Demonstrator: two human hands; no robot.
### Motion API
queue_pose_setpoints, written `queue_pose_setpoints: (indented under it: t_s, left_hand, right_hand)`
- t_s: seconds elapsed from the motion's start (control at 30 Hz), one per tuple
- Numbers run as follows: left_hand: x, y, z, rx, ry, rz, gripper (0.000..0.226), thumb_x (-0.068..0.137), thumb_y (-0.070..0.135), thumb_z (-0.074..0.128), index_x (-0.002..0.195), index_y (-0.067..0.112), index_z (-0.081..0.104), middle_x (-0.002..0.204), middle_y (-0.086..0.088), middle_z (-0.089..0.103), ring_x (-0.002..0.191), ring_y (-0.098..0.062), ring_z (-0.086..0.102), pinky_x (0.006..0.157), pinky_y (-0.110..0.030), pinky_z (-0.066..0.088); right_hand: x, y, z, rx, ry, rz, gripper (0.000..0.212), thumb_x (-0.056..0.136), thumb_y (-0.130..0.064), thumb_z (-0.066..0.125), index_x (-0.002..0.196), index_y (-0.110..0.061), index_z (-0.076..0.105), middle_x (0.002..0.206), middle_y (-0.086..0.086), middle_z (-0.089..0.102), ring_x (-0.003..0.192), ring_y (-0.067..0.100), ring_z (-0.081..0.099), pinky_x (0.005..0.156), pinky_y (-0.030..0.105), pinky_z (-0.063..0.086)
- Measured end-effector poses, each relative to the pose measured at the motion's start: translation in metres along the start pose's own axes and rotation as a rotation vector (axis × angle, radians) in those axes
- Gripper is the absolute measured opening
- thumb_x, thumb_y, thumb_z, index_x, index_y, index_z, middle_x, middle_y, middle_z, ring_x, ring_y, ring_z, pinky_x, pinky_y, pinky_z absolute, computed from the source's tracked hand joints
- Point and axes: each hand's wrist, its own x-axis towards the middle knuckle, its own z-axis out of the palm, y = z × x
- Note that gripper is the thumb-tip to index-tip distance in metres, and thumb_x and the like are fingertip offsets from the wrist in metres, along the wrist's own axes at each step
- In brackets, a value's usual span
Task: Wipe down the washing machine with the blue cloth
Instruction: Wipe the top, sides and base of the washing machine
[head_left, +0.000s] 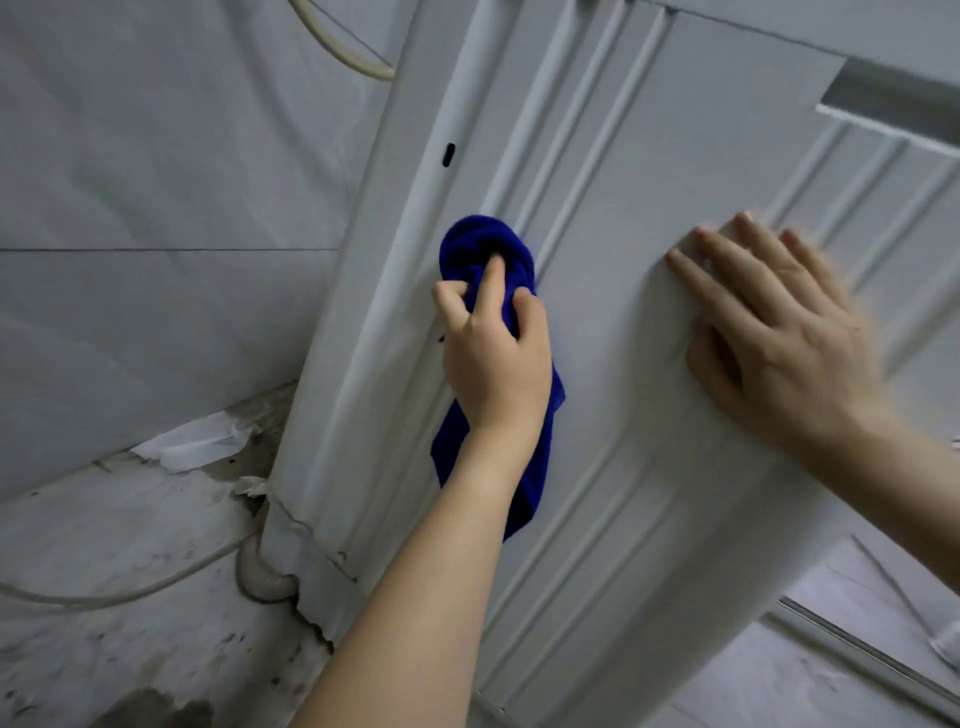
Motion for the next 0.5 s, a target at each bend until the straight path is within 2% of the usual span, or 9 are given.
queue_pose_setpoints:
  t_s: [0.07, 0.13, 0.23, 0.33, 0.43, 0.5]
  left_hand:
    - [-0.004, -0.006, 0.005, 0.033, 0.052, 0.001, 0.039, 0.091, 0.024, 0.056, 0.130, 0.018, 0.061, 0.105, 0.002, 0.039, 0.072, -0.008, 0.041, 0.061, -0.014, 0.028]
    - [-0.016, -0.022, 0.002, 0.041, 0.092, -0.077, 0.039, 0.092, 0.025, 0.055, 0.130, 0.017, 0.060, 0.110, -0.005, 0.045, 0.077, -0.008, 0.042, 0.064, -0.016, 0.030]
    - [-0.035, -0.052, -0.012, 0.046, 0.106, -0.205, 0.040, 0.094, 0.024, 0.052, 0.131, 0.013, 0.058, 0.115, -0.013, 0.046, 0.079, -0.006, 0.040, 0.066, -0.015, 0.029]
    - [-0.045, -0.067, -0.024, 0.069, 0.092, -0.267, 0.039, 0.095, 0.022, 0.052, 0.133, 0.012, 0.057, 0.117, -0.012, 0.045, 0.078, -0.008, 0.040, 0.066, -0.014, 0.030]
    - [-0.044, -0.061, -0.027, 0.068, 0.089, -0.338, 0.039, 0.096, 0.023, 0.051, 0.134, 0.016, 0.056, 0.118, -0.007, 0.043, 0.077, -0.015, 0.046, 0.067, -0.025, 0.036]
    - [-0.040, -0.052, -0.026, 0.077, 0.073, -0.293, 0.040, 0.097, 0.024, 0.049, 0.136, 0.015, 0.054, 0.114, -0.003, 0.041, 0.075, -0.018, 0.049, 0.066, -0.027, 0.038]
  right_hand:
    - [0.000, 0.001, 0.000, -0.006, -0.005, -0.004, 0.047, 0.100, -0.018, 0.050, 0.145, -0.006, 0.054, 0.149, 0.019, 0.052, 0.141, 0.040, 0.045, 0.120, 0.053, 0.033]
    - [0.001, 0.002, 0.000, -0.009, -0.004, -0.007, 0.047, 0.099, -0.017, 0.050, 0.145, -0.006, 0.055, 0.149, 0.018, 0.052, 0.142, 0.040, 0.045, 0.120, 0.052, 0.032]
    - [0.000, 0.001, -0.001, -0.018, -0.001, -0.003, 0.047, 0.099, -0.017, 0.051, 0.145, -0.006, 0.055, 0.150, 0.018, 0.052, 0.143, 0.040, 0.044, 0.121, 0.052, 0.031]
    - [0.001, -0.001, -0.001, -0.029, 0.007, 0.027, 0.048, 0.098, -0.019, 0.053, 0.144, -0.007, 0.056, 0.148, 0.017, 0.054, 0.142, 0.039, 0.045, 0.121, 0.052, 0.032]
    - [0.006, -0.005, -0.001, -0.058, -0.013, 0.051, 0.055, 0.098, -0.036, 0.056, 0.146, -0.011, 0.054, 0.148, 0.015, 0.054, 0.143, 0.038, 0.044, 0.121, 0.051, 0.029]
    - [0.010, -0.006, 0.000, -0.084, -0.049, 0.051, 0.066, 0.097, -0.052, 0.054, 0.150, -0.013, 0.050, 0.152, 0.013, 0.051, 0.145, 0.037, 0.041, 0.122, 0.053, 0.025]
